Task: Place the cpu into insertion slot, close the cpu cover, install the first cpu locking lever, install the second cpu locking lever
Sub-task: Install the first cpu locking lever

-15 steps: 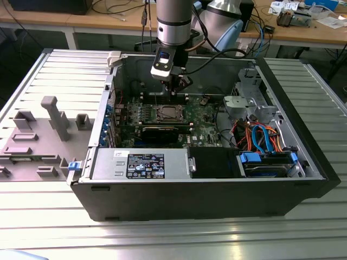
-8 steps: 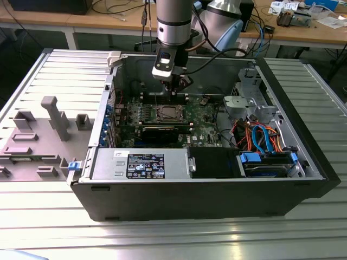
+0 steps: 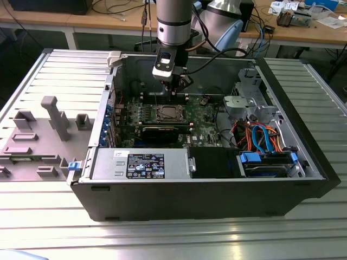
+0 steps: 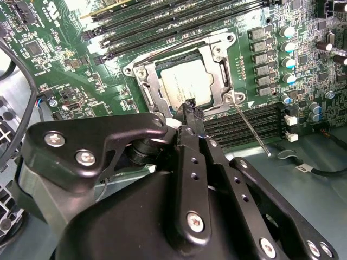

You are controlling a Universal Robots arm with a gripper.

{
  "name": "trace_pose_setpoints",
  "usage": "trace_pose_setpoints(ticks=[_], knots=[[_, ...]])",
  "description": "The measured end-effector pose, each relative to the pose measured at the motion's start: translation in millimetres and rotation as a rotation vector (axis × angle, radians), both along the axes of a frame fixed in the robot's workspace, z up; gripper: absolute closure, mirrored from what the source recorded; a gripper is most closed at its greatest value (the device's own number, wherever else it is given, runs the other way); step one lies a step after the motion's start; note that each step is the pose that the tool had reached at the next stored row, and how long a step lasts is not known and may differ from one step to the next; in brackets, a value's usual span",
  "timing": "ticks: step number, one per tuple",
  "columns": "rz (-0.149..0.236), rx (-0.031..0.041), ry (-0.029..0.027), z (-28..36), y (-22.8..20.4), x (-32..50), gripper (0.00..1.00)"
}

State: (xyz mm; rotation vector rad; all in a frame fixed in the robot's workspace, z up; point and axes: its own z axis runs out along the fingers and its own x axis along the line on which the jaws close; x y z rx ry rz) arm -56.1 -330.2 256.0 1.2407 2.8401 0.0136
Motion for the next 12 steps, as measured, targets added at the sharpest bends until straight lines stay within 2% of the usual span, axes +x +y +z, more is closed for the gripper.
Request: trace_pose_setpoints(ticks=[9,10,12], knots=[[0.005,0.0,0.0,0.0,0.0,0.0,0.89],[0.015,0.0,0.0,0.0,0.0,0.0,0.89],[0.078,0.0,0.0,-0.2,0.0,0.0,0.89]])
